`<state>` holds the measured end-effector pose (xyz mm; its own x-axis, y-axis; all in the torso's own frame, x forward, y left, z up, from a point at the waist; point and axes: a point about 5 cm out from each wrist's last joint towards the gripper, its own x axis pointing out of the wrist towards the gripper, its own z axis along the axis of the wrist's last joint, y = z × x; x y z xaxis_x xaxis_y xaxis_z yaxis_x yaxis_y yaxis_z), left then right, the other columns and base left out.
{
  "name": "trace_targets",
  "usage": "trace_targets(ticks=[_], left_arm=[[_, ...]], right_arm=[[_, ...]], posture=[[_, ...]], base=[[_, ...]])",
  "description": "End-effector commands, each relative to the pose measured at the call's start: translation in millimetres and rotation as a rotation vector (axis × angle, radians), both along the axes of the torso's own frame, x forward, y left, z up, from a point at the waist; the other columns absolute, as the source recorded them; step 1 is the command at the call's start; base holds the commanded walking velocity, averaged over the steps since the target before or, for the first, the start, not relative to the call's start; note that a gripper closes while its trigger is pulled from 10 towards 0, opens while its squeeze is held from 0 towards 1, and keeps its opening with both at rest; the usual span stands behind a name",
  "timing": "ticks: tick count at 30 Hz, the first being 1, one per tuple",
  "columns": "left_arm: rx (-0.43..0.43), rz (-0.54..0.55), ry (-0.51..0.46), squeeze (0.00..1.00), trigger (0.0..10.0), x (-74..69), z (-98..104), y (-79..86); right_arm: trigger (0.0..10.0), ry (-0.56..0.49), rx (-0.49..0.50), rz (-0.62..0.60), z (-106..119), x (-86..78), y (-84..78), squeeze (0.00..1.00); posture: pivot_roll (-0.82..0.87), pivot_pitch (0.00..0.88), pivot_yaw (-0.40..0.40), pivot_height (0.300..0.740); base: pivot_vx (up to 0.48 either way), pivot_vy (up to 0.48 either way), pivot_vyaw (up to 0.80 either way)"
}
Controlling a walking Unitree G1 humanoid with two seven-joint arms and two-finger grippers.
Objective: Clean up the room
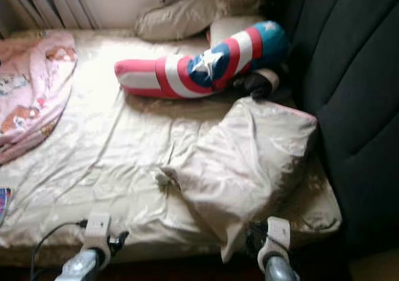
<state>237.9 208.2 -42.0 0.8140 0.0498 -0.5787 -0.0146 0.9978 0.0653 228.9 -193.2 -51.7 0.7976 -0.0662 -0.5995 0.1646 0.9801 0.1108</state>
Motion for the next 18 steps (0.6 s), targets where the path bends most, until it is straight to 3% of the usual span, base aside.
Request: trace_targets(ticks=[1,3,8,11,15,18], left_arm=[[-0.012,0.025,-0.015,0.00,10.0,-2.8,0,4.9],[-0.019,0.015,-0.113,0.00,10.0,9.5,13,5.0],[-0.013,-0.023,-0.307,0.00,10.0,27.5,39,8.4],[-0.010,-0.028,-0.353,0.00,10.0,29.4,46,10.8],[-0.005,-0.043,-0.496,0.00,10.0,36.0,69,16.6],[-0.005,-0.062,-0.508,0.00,10.0,36.8,70,13.5]], right_arm=[[10.0,-0.037,0.004,0.015,4,3.9,2.9,0.00],[10.0,-0.146,0.011,0.035,18,19.2,5.3,0.00],[10.0,-0.335,-0.009,0.051,39,32.0,7.2,0.00],[10.0,-0.363,-0.018,0.060,41,29.8,8.4,0.00],[10.0,-0.430,-0.015,0.042,45,25.7,9.0,0.00],[10.0,-0.450,0.001,0.040,48,27.3,9.6,0.00]], posture=[[0.04,0.103,-0.028,0.738],[0.03,0.089,-0.028,0.738],[0.02,0.070,-0.023,0.738],[0.01,0.065,-0.022,0.738],[0.00,0.045,-0.021,0.738],[-0.01,0.041,-0.017,0.738]], base=[[0.000,0.000,0.00],[0.000,0.000,0.00],[0.000,0.000,0.00],[0.000,0.000,0.00],[0.000,0.000,0.00],[0.000,0.000,0.00]])
